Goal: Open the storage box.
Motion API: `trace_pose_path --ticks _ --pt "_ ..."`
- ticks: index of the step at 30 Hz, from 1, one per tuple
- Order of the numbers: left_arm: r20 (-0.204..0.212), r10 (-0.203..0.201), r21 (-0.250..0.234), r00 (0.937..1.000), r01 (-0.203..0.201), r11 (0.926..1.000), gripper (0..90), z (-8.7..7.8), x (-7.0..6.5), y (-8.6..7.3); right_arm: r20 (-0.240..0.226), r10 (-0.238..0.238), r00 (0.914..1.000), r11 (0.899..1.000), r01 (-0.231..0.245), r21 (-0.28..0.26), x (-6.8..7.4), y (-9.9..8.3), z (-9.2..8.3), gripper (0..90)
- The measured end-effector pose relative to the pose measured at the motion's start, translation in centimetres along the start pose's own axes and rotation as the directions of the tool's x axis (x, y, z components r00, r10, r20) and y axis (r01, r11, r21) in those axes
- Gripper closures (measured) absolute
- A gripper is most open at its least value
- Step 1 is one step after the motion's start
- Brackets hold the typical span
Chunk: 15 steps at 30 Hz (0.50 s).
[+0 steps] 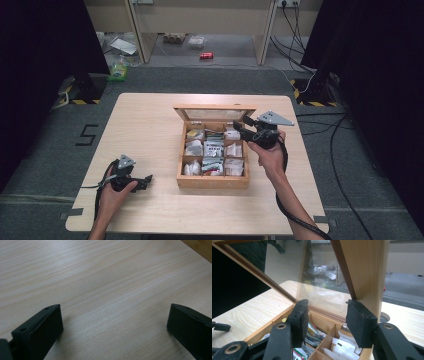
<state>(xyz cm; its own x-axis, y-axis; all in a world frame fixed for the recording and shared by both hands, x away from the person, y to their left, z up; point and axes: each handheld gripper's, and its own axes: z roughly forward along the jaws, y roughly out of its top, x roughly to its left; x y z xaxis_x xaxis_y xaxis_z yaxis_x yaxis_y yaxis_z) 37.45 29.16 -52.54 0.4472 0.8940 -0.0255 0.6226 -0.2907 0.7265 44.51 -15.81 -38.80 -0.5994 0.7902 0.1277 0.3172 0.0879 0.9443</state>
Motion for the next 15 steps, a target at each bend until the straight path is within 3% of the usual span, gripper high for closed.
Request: trace_pose_path --ticks 15 --pt "0.001 0.001 0.001 1.0 -0.001 1.0 0.0 0.0 0.0 0.0 0.035 0.02 0.9992 1.0 -0.02 -0.01 -0.8 0.4 1.3 52.6"
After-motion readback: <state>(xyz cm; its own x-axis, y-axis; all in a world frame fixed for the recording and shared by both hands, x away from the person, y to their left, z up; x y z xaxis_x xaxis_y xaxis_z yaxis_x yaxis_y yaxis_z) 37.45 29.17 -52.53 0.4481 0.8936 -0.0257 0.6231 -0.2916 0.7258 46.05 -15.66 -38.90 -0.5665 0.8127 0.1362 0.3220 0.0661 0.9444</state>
